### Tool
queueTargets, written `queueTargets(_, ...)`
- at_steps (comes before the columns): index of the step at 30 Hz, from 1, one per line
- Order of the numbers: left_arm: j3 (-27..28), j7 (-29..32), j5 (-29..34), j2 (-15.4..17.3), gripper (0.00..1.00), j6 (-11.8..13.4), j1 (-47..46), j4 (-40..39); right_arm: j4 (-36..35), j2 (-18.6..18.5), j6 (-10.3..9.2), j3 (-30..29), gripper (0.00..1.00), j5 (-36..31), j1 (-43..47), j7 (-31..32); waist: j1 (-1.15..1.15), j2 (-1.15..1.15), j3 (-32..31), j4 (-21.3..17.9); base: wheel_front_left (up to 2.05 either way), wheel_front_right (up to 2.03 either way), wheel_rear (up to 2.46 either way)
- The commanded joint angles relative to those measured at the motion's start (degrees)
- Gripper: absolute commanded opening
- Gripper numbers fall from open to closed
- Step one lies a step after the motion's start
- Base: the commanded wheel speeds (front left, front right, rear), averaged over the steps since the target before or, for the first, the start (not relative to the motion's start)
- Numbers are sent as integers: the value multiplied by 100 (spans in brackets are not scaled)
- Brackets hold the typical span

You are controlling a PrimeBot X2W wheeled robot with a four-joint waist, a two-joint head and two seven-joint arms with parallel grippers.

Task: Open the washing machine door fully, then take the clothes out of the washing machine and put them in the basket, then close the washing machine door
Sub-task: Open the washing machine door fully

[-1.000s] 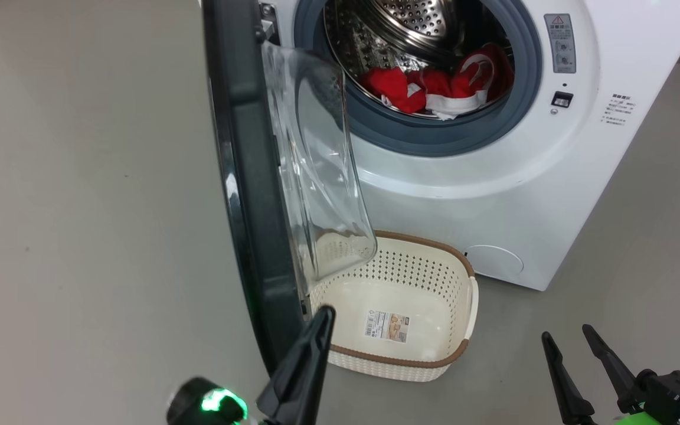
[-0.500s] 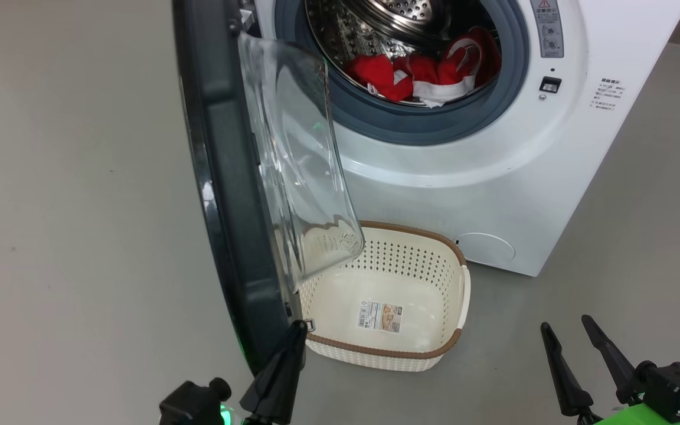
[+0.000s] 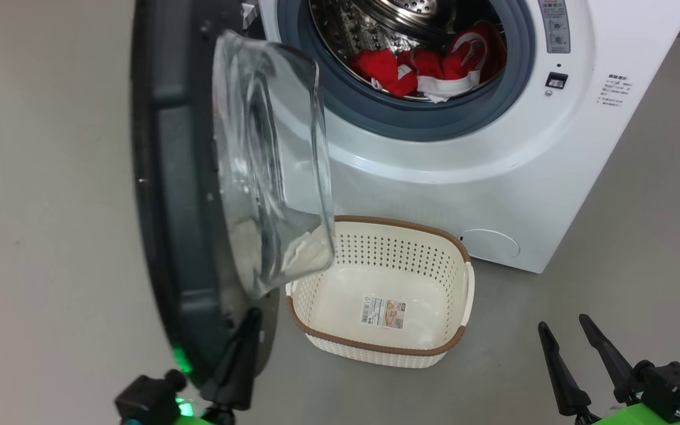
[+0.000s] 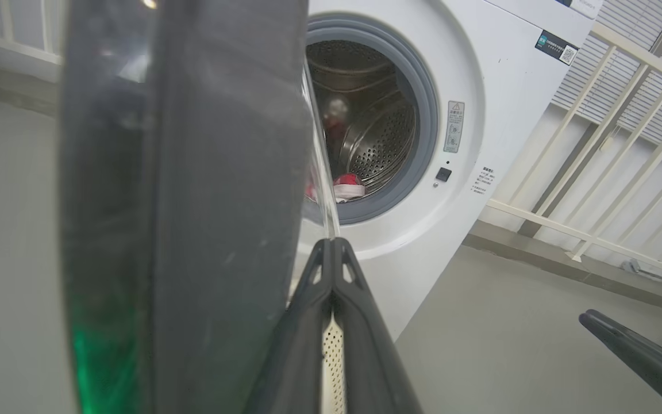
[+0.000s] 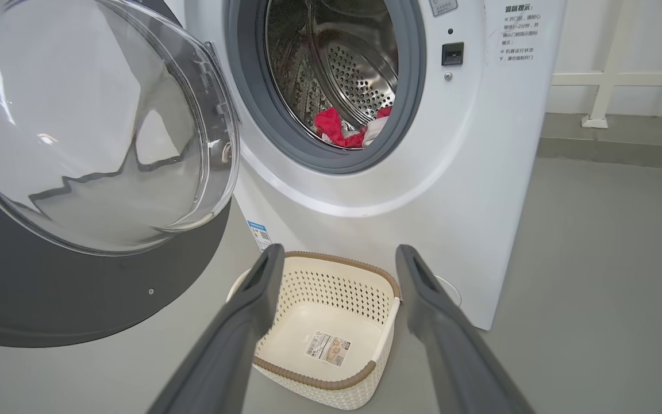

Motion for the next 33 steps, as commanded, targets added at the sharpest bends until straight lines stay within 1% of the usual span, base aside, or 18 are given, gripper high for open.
queueTargets(1, 398, -35, 34, 76, 0, 78, -89, -82, -161, -79, 36, 122, 100, -114, -218, -53, 0, 0, 13, 21, 0, 0, 0)
queueTargets(3, 623, -35, 80, 76, 0, 95, -57, -72, -162, -77, 36, 113, 100, -118, -222, -53, 0, 0, 24, 40, 0, 0, 0)
queueTargets(4, 859, -35, 141, 76, 0, 102, -26, -67, -166, -70, 36, 105, 100, -121, -227, -53, 0, 0, 37, 61, 0, 0, 0)
queueTargets(6, 1117, -35, 186, 76, 0, 114, 0, -69, -170, -67, 36, 109, 100, -121, -231, -53, 0, 0, 50, 77, 0, 0, 0)
queueTargets(13, 1923, -35, 279, 76, 0, 80, -28, -41, -187, -92, 36, 122, 100, -120, -262, -53, 0, 0, 152, 108, 0, 0, 0)
queueTargets(17, 2321, -35, 300, 76, 0, 48, -187, 65, -191, -129, 36, 132, 100, -116, -313, -53, 0, 0, 232, 107, 0, 0, 0)
queueTargets(22, 2784, -35, 500, 76, 0, -31, -473, 252, -196, -186, 36, 147, 100, -118, -384, -53, 0, 0, 348, 74, 0, 0, 0)
queueTargets(32, 3890, -35, 833, 76, 0, -135, -1049, 626, -217, -288, 36, 164, 100, -142, -490, -53, 0, 0, 595, -35, 0, 0, 0)
queueTargets(33, 3890, -35, 833, 76, 0, -135, -1049, 626, -217, -288, 36, 164, 100, -142, -490, -53, 0, 0, 595, -35, 0, 0, 0)
